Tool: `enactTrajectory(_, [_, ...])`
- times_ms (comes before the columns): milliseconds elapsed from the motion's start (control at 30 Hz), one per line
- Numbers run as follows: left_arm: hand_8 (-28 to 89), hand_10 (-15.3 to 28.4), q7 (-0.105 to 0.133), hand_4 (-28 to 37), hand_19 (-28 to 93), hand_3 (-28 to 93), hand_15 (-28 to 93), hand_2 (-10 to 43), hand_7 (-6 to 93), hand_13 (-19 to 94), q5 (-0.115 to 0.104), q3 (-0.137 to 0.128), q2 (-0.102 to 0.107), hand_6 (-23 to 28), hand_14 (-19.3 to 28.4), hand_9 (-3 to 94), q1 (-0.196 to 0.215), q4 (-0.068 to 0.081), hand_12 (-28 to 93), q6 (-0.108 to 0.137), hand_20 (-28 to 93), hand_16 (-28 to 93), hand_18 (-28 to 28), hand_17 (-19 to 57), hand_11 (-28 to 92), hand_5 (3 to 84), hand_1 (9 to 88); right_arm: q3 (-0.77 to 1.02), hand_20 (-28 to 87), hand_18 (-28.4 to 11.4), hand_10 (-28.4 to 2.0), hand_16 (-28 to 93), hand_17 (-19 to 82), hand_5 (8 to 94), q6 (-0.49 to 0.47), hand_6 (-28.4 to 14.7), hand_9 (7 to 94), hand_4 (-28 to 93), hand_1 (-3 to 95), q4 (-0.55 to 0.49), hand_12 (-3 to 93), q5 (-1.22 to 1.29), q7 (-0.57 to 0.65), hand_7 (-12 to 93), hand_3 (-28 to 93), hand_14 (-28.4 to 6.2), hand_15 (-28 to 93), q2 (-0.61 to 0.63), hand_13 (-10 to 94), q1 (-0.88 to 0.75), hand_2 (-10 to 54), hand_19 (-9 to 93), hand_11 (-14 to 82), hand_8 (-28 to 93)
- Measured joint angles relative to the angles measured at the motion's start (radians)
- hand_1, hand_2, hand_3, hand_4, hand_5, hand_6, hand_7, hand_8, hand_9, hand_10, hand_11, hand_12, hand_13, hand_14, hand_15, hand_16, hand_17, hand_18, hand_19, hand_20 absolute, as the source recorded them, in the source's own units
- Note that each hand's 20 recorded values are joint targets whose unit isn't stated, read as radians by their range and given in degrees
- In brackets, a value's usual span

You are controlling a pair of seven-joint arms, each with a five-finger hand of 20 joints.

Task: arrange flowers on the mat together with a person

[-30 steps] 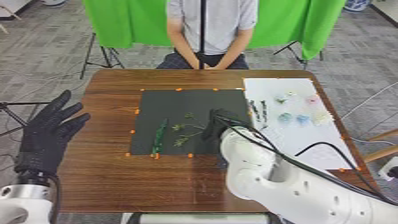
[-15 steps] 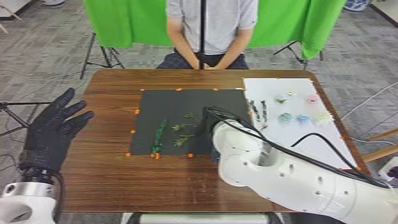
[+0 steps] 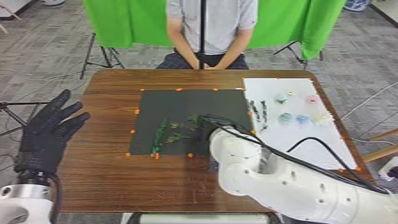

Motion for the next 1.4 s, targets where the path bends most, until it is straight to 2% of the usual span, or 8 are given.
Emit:
enactTrajectory(167, [-9, 14.8, 0.003, -22.2, 38, 77, 43, 7.6, 11.6, 21, -0.002, -0.002, 0.001, 4.7, 20.8, 29.2, 0.005, 0.000, 12, 0.003, 14, -5, 19.3, -9.5, 20, 30.2, 22.1, 0.007, -4, -22.5, -18.0, 17, 48, 63.7, -0.011, -7.1, 80.7, -20, 40.3, -0.037, 18.7, -0.003, -0.015, 11, 62, -10.0, 56, 0.010, 80, -0.027, -8.7, 93, 26.4, -10])
enactTrajectory(600, [-9, 14.7, -0.024, -22.3, 38, 77, 43, 7.5, 11.9, 21, 0.020, -0.005, -0.024, 4.8, 20.8, 29.2, -0.001, -0.001, 12, 0.001, 14, -5, 19.2, -9.5, 20, 30.3, 22.1, 0.024, -4, -22.8, -18.1, 17, 48, 64.5, -0.052, -7.3, 81.0, -19, 40.4, -0.096, 18.8, -0.016, -0.049, 11, 62, -10.0, 56, 0.019, 80, -0.079, -8.5, 93, 26.5, -10])
enactTrajectory(767, [-9, 14.7, -0.023, -22.3, 38, 77, 43, 7.4, 11.8, 21, 0.020, -0.007, -0.026, 4.7, 20.8, 29.2, 0.003, -0.002, 12, 0.001, 14, -5, 19.1, -9.5, 20, 30.4, 22.0, 0.015, -4, -22.5, -18.0, 17, 49, 64.4, -0.051, -7.6, 81.7, -20, 39.9, -0.111, 18.7, -0.034, -0.045, 11, 61, -9.6, 56, 0.021, 81, -0.087, -8.8, 93, 26.3, -10])
enactTrajectory(933, [-9, 14.6, -0.014, -22.4, 38, 77, 43, 7.4, 11.7, 21, 0.014, -0.010, -0.020, 4.6, 20.6, 29.1, 0.020, -0.004, 12, 0.003, 14, -6, 19.1, -9.5, 20, 30.3, 22.0, 0.001, -4, -22.4, -17.9, 17, 49, 64.0, 0.024, -7.7, 82.4, -20, 39.7, -0.130, 18.7, -0.061, -0.036, 11, 61, -9.4, 56, 0.043, 81, -0.084, -8.8, 93, 26.4, -10])
enactTrajectory(1033, [-9, 14.6, -0.013, -22.3, 38, 77, 43, 7.4, 11.6, 21, 0.011, -0.011, -0.017, 4.7, 20.7, 28.9, 0.027, -0.005, 12, 0.003, 14, -5, 19.1, -9.5, 20, 30.3, 22.0, 0.072, -4, -22.2, -18.0, 17, 49, 63.6, 0.054, -7.7, 80.9, -20, 38.6, -0.159, 18.8, -0.056, -0.045, 11, 61, -9.6, 56, 0.061, 81, -0.114, -7.7, 93, 26.2, -10])
enactTrajectory(1267, [-9, 14.6, -0.006, -22.3, 38, 76, 42, 7.5, 11.4, 21, 0.006, -0.011, -0.014, 4.7, 20.6, 28.6, 0.031, -0.005, 12, 0.003, 14, -5, 19.2, -9.5, 19, 30.1, 21.9, 0.357, -10, -26.4, -20.3, 13, 33, 58.6, 0.098, -7.4, 67.7, -20, 33.2, -0.234, 16.7, -0.076, -0.170, 13, 64, -16.3, 55, 0.091, 66, -0.277, -2.9, 82, 22.6, -10])
enactTrajectory(1333, [-9, 14.6, 0.009, -22.4, 38, 76, 42, 7.5, 11.3, 21, -0.003, -0.013, -0.008, 4.7, 20.7, 28.6, 0.039, -0.007, 12, 0.005, 14, -5, 19.3, -9.6, 19, 30.1, 21.7, 0.429, -3, -27.7, -20.3, 12, 29, 57.6, 0.189, -7.1, 65.6, -21, 32.4, -0.246, 16.3, -0.058, -0.239, 14, 65, -17.3, 54, 0.105, 63, -0.333, -2.6, 77, 21.9, -11])
enactTrajectory(1400, [-9, 14.6, 0.028, -22.6, 38, 76, 42, 7.4, 11.3, 21, -0.013, -0.017, 0.002, 4.7, 20.7, 28.6, 0.051, -0.010, 12, 0.009, 14, -5, 19.3, -9.6, 19, 30.1, 21.3, 0.475, -1, -27.9, -20.0, 11, 27, 56.6, 0.333, -6.8, 63.5, -21, 31.6, -0.255, 15.9, -0.004, -0.301, 14, 66, -18.0, 52, 0.135, 60, -0.383, -2.3, 73, 20.8, -11])
